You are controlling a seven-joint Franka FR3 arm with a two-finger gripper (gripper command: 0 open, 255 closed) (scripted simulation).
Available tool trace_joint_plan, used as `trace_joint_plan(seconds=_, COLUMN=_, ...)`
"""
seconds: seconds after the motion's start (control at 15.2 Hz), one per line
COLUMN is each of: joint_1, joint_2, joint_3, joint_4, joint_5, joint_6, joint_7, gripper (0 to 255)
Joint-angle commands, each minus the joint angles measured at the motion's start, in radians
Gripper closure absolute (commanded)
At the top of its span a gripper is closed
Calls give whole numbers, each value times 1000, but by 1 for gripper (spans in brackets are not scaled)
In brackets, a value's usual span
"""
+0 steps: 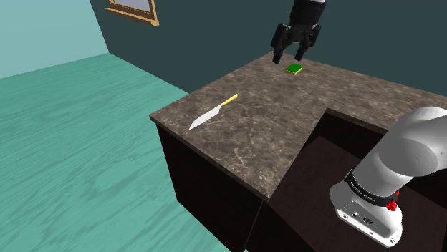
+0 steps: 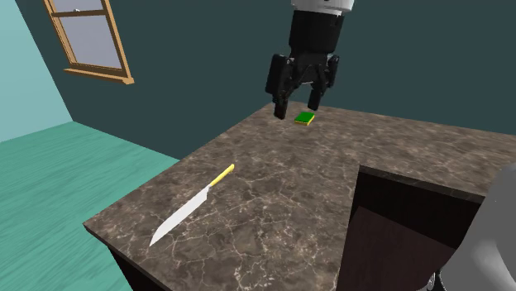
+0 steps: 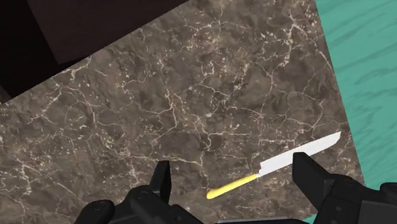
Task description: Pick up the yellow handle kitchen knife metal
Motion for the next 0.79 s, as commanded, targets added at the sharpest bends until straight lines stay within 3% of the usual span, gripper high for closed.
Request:
trace_joint_plan(seconds=0.0, joint_1=-18, joint_2=46, joint_3=53, joint_4=-4, joint_5=20, joint_6=47, joint_7=116, gripper=0)
trace_joint_plan(seconds=0.4, joint_1=-81, joint_2=226, joint_3=202, joint_4=24, joint_5=41, joint_6=184, joint_7=444, gripper=0)
trace_joint_plan(seconds=0.73, joint_1=-140, joint_2=419, joint_3=308, joint_4=93, joint_5=1, joint_6=286, joint_7=732, gripper=0)
